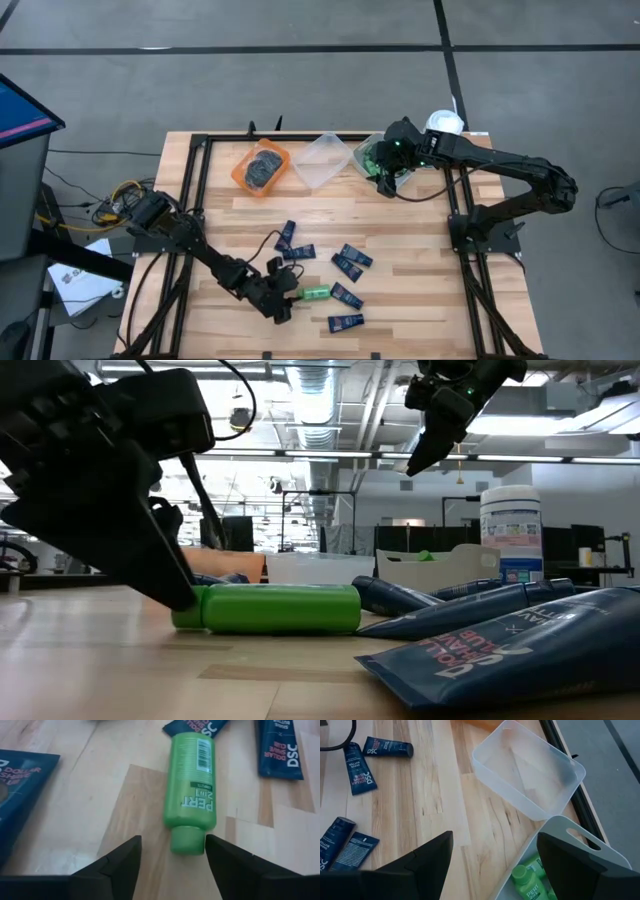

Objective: Pick & Place Travel size toiletries
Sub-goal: Put the green shampoo into the gray bin

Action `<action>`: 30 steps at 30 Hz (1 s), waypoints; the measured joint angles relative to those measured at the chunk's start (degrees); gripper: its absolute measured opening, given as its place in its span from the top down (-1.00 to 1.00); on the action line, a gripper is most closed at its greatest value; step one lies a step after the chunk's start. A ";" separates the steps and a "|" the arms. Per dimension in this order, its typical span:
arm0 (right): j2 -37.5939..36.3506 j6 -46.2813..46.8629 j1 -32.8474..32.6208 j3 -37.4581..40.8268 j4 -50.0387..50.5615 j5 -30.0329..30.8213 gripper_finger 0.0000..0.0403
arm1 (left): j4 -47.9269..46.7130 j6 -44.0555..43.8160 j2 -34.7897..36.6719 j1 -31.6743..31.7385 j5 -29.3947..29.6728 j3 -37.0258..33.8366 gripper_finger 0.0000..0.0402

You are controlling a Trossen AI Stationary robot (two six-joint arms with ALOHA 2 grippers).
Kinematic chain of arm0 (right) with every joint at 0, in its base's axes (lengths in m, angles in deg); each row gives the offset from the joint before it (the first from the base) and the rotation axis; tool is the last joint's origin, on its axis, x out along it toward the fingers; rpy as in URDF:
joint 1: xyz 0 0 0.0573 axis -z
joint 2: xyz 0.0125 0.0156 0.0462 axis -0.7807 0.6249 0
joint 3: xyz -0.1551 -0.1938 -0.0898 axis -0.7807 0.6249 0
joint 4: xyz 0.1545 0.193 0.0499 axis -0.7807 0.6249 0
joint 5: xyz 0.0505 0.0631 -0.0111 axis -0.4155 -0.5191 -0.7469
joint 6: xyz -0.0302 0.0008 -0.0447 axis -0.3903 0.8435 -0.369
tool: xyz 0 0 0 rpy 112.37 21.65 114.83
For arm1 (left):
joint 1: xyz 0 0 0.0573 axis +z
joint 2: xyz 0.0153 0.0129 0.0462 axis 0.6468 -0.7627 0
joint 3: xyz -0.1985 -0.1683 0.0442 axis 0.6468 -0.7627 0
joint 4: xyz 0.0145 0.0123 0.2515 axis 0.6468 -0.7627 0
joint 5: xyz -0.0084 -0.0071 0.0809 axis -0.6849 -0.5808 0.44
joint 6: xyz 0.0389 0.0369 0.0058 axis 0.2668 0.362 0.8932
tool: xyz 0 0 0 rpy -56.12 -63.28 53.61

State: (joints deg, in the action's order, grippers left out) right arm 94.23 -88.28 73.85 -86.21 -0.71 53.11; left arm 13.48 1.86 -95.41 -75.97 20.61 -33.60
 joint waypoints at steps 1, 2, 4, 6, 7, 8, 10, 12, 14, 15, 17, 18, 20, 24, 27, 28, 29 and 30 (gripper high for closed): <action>0.00 0.01 0.00 0.00 0.00 0.00 -0.39 | 0.09 0.00 0.00 -0.12 -0.01 0.00 -0.07; 0.00 0.00 0.00 0.00 0.00 0.00 -0.39 | 0.14 0.00 0.00 -0.26 0.00 -0.01 -0.07; 0.00 0.00 0.00 0.00 0.00 0.00 -0.39 | 0.20 0.00 0.00 -0.38 -0.01 0.00 -0.07; 0.00 0.00 0.00 0.00 0.00 0.00 -0.39 | 0.24 0.00 0.00 -0.38 -0.01 -0.02 -0.07; 0.00 0.00 0.00 0.00 0.01 0.00 -0.39 | 0.26 0.00 0.00 -0.38 -0.01 -0.02 -0.07; 0.00 0.01 0.00 0.00 0.00 0.00 -0.39 | 0.28 0.02 0.00 -0.37 -0.01 -0.02 -0.07; 0.00 0.02 0.00 0.00 0.01 0.00 -0.39 | 0.35 0.03 0.00 -0.27 -0.01 -0.02 -0.06; 0.00 0.00 0.00 0.00 0.01 0.00 -0.39 | 0.37 0.05 0.00 -0.27 -0.01 -0.02 -0.04; 0.00 0.01 0.00 0.00 0.01 0.00 -0.39 | 0.50 0.45 0.00 -0.26 0.01 -0.02 -0.01; 0.00 0.02 0.00 0.00 0.02 0.00 -0.39 | 0.61 1.03 0.00 -0.27 0.02 -0.02 0.00; 0.00 0.00 0.00 0.00 0.02 0.00 -0.39 | 0.77 1.88 0.00 -0.27 0.02 -0.02 0.01; 0.00 0.00 0.00 0.00 0.02 0.00 -0.39 | 0.86 2.30 0.00 -0.27 0.01 -0.02 0.02; 0.00 0.01 0.00 0.00 0.02 0.00 -0.39 | 1.09 3.00 0.00 -0.27 0.02 -0.04 0.02; 0.00 0.02 0.00 0.00 0.07 0.00 -0.39 | 1.44 3.08 -0.28 -0.25 0.38 -0.04 0.03; 0.00 0.00 0.00 0.00 0.09 0.00 -0.39 | 2.37 3.08 -1.66 -0.18 0.38 -0.07 0.03; 0.00 0.00 0.00 0.00 0.09 0.00 -0.39 | 3.39 3.07 -2.32 -0.18 0.27 -0.07 0.03; 0.00 0.01 0.00 0.00 0.13 0.00 -0.39 | 3.86 3.12 -2.59 -0.20 0.48 -0.07 0.03; 0.00 0.02 0.00 0.00 0.15 0.00 -0.39 | 4.06 3.13 -2.80 -0.20 0.54 -0.07 0.03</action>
State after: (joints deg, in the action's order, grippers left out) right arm 94.23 -88.26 73.85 -86.21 -0.55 53.11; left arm 17.54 4.98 -98.21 -76.18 21.15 -33.67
